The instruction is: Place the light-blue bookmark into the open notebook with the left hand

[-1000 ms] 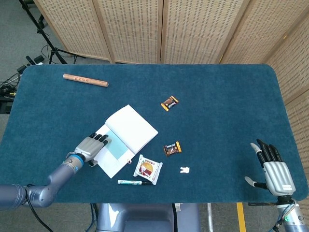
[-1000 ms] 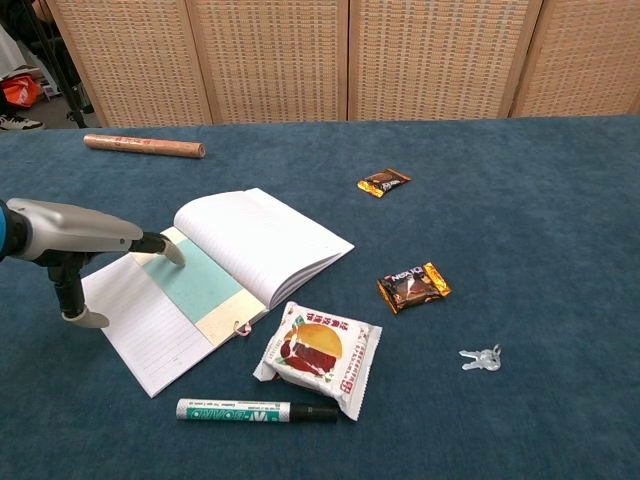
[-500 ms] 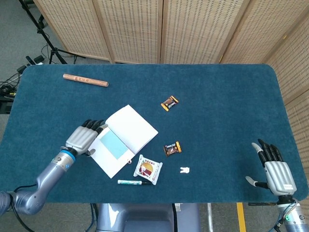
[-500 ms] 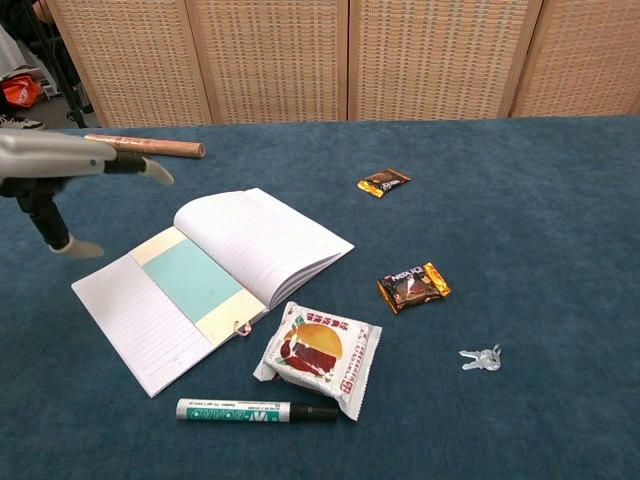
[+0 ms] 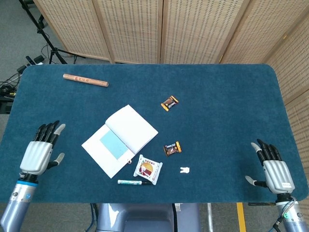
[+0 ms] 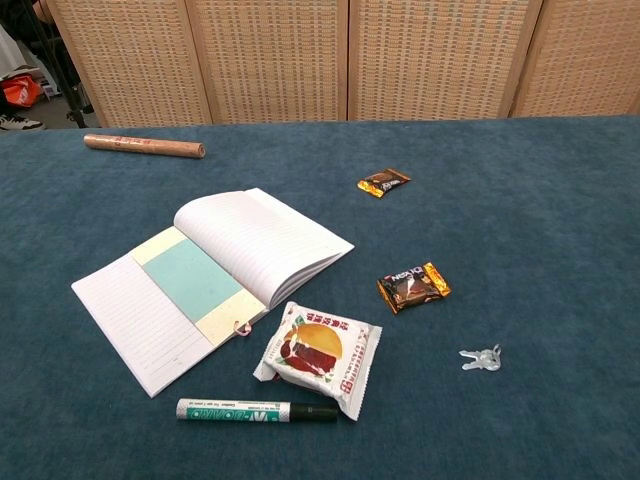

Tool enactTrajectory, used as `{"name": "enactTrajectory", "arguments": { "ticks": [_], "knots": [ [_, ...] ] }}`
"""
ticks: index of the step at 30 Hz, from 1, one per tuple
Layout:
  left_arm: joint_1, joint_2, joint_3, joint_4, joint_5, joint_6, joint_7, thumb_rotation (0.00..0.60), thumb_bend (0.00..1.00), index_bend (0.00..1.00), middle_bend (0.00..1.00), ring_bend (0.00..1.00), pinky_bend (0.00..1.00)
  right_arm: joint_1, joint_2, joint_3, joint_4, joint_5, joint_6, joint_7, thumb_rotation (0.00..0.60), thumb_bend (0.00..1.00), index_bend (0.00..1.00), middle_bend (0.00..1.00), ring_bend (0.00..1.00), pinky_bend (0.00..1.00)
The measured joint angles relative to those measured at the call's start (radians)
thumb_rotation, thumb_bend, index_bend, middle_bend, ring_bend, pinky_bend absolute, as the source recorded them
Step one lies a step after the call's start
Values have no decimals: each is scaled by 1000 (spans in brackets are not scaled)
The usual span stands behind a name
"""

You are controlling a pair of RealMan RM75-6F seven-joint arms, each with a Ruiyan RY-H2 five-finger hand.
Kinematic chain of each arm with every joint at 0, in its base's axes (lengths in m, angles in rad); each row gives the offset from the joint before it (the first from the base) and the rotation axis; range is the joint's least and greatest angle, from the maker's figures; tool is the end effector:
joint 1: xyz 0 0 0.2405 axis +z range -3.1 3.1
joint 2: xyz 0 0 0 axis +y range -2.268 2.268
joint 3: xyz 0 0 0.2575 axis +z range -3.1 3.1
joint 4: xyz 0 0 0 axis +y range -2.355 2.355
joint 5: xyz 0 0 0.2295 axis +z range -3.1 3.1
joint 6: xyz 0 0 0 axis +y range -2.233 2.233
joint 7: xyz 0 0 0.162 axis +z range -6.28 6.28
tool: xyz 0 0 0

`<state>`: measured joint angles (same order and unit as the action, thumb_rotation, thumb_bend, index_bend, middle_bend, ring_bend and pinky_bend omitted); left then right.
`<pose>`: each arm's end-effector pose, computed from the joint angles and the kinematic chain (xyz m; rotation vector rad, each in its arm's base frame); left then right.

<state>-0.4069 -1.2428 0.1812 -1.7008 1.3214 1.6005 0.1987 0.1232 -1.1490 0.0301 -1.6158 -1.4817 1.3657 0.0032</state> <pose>-0.2629 0.2366 0.0878 -1.5218 -0.8564 -0.9315 -0.3197 -0.2067 0.1115 1.4592 -1.0203 0.8659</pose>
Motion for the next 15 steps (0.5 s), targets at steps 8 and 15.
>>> {"name": "enactTrajectory", "arguments": {
  "ticks": [8, 15],
  "knots": [
    [146, -38, -1, 112, 51, 113, -24, 600, 288, 1, 0, 0, 0, 7, -14, -1, -9, 5, -12, -45, 600, 156, 0, 0, 0, 0],
    [190, -31, -44, 138, 70, 107, -63, 600, 287, 1, 0, 0, 0, 14, -21, 0, -11, 8, -22, -59, 600, 156, 0, 0, 0, 0]
  ]
}}
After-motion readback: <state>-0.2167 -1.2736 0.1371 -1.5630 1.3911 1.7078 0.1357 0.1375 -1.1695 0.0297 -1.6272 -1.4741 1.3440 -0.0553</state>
